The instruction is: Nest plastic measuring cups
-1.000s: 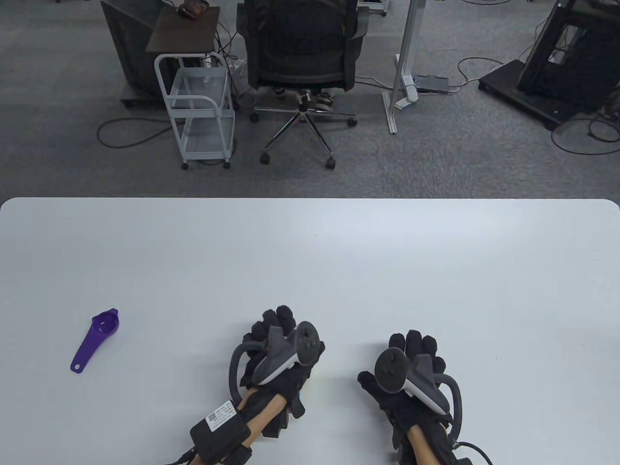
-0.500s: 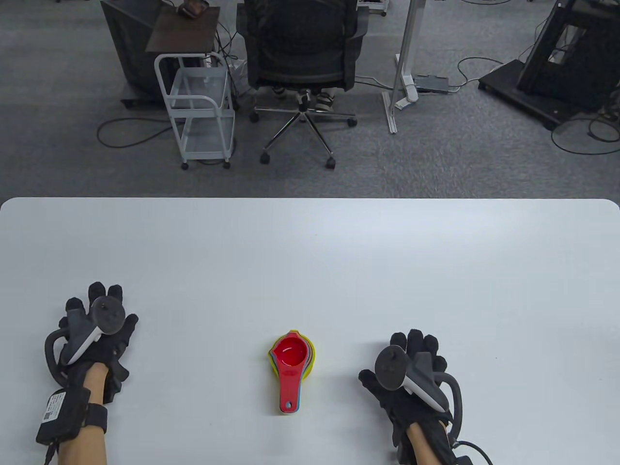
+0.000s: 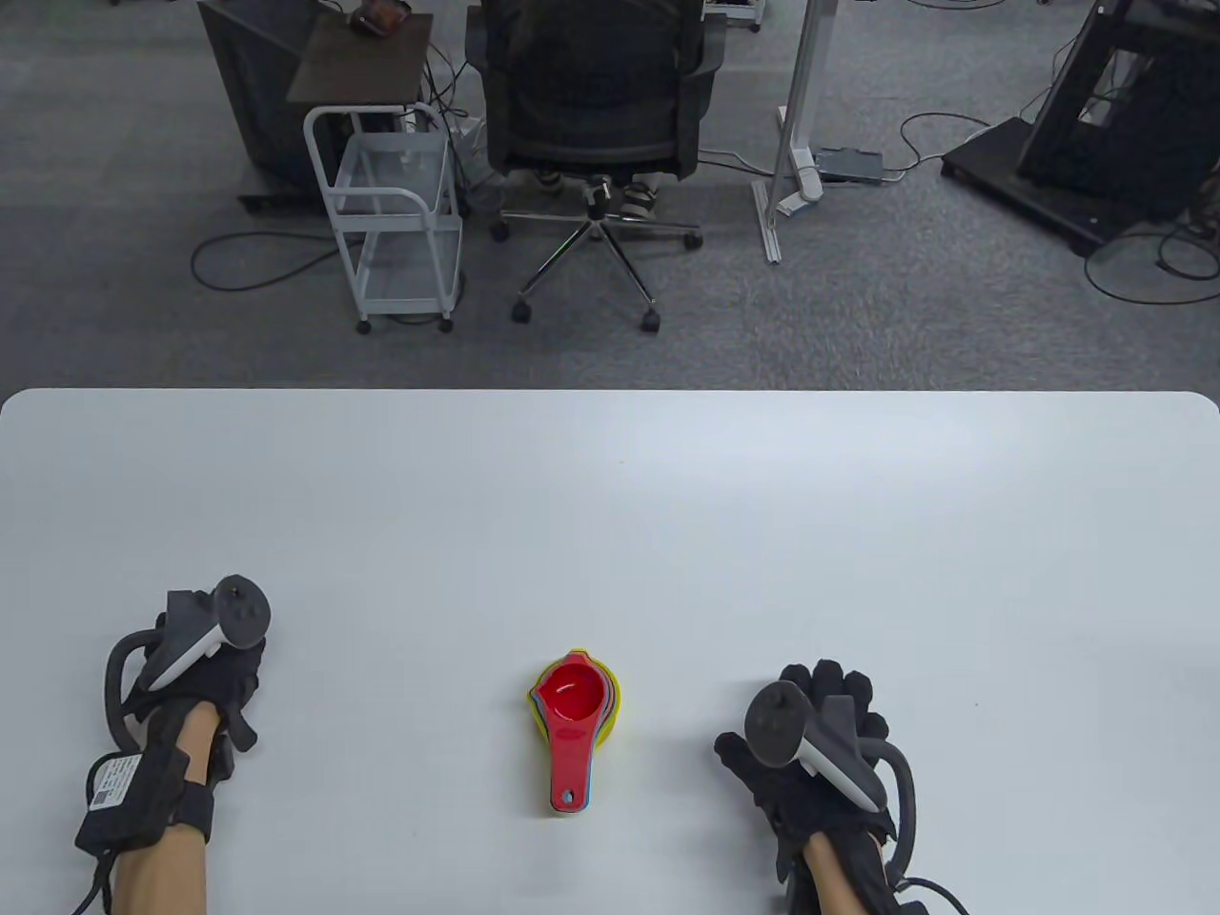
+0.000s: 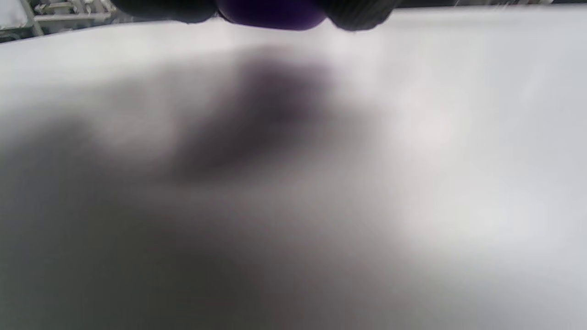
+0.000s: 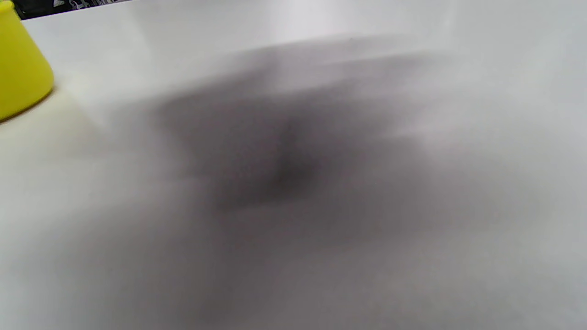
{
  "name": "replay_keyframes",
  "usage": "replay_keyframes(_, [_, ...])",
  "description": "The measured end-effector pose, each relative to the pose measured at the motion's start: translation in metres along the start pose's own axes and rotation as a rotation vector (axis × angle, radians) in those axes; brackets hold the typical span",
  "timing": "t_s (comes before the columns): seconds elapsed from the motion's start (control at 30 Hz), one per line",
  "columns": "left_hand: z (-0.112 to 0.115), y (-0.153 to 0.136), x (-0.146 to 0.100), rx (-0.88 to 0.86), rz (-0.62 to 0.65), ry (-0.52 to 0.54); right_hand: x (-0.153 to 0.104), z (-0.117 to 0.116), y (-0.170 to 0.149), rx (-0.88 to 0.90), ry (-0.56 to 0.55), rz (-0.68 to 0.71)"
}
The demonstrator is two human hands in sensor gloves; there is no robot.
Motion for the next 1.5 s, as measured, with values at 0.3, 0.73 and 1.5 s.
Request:
replay_keyframes(0.3, [-0.008,0.158,-0.077,-0.039,0.385,0.217,0.000,0.001,0.003,-0.006,-0.003,0.014])
replay_keyframes(0.73, [0.034,0.280,-0.131,-0.318,0.182,-0.002,0.000,0.000,0.006,-0.002,-0.012,0.035])
replay_keyframes(1.5, [0.069,0.306,-0.133,-0.121,0.163,0.027,-0.002,-0.001,0.009,-0.005,-0.001,0.044])
Point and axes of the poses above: the tracker on the back of each hand, its own y axis roughly to the thumb side, its own x axis roughly from the wrist to the fingertips, z = x × y, the point moved 2 cm from there along x, roughly from the wrist to the fingertips, and after that the axes turned 12 degrees about -x, right-handed, at the moved point
